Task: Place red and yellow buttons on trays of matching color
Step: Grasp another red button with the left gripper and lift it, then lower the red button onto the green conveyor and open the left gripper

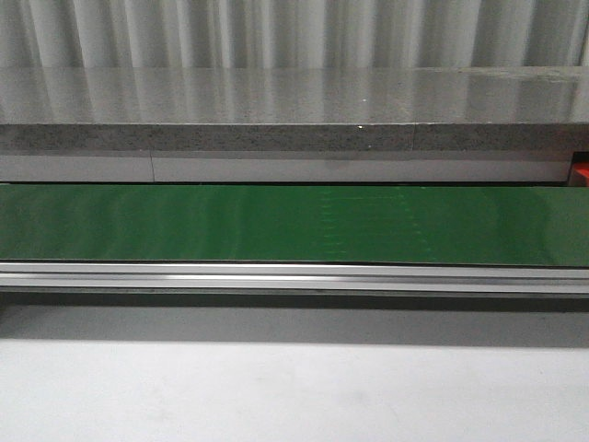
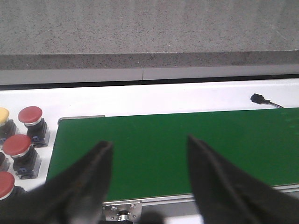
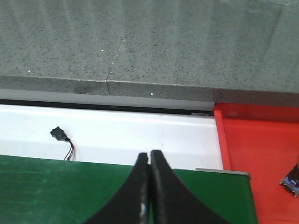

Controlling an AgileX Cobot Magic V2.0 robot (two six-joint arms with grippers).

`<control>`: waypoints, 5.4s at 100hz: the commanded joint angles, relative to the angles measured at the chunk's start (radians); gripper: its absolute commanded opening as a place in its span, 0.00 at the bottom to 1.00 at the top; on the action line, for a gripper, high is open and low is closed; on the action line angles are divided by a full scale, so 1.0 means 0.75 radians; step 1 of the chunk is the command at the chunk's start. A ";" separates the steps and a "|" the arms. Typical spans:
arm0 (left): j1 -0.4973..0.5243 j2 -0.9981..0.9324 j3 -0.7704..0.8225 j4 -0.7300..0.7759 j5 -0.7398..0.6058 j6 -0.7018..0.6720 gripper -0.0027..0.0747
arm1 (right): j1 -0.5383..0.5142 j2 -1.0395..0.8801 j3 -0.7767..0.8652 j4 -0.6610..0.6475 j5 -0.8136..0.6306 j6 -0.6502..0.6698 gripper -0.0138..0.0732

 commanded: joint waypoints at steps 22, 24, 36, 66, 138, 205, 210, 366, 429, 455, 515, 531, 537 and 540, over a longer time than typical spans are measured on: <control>0.013 0.067 -0.043 0.038 -0.144 -0.039 0.85 | 0.000 -0.017 -0.036 -0.001 -0.095 -0.009 0.08; 0.027 0.079 -0.050 0.062 -0.141 -0.074 0.85 | 0.000 -0.017 -0.036 -0.001 -0.095 -0.009 0.08; 0.168 0.175 -0.107 0.182 -0.089 -0.323 0.85 | 0.000 -0.017 -0.036 -0.001 -0.095 -0.009 0.08; 0.668 0.503 -0.210 -0.044 -0.074 -0.486 0.84 | 0.000 -0.017 -0.036 -0.001 -0.095 -0.009 0.08; 0.762 1.138 -0.402 -0.074 -0.070 -0.486 0.83 | 0.000 -0.017 -0.036 -0.001 -0.095 -0.009 0.08; 0.762 1.398 -0.434 -0.156 -0.176 -0.486 0.83 | 0.000 -0.017 -0.036 -0.001 -0.094 -0.009 0.08; 0.762 1.407 -0.434 -0.156 -0.180 -0.486 0.83 | 0.000 -0.017 -0.036 -0.001 -0.094 -0.009 0.08; 0.419 1.185 -0.763 -0.153 0.297 -0.055 0.01 | 0.000 -0.017 -0.036 -0.001 -0.094 -0.009 0.08; 0.411 1.281 -0.763 -0.163 0.340 -0.037 0.05 | 0.000 -0.017 -0.036 -0.001 -0.094 -0.009 0.08; 0.384 1.281 -0.763 -0.198 0.366 0.051 0.67 | 0.000 -0.017 -0.036 -0.001 -0.094 -0.009 0.08; 0.395 1.127 -1.017 0.040 0.636 0.043 0.89 | 0.000 -0.017 -0.036 -0.001 -0.094 -0.009 0.08; 0.537 1.129 -0.973 0.068 0.660 0.006 0.89 | 0.000 -0.017 -0.036 -0.001 -0.092 -0.009 0.08; 0.599 1.129 -0.931 0.055 0.646 -0.002 0.89 | 0.000 -0.017 -0.036 -0.001 -0.092 -0.009 0.08; 0.630 1.129 -0.909 0.050 0.636 -0.002 0.89 | 0.000 -0.017 -0.036 -0.001 -0.092 -0.009 0.08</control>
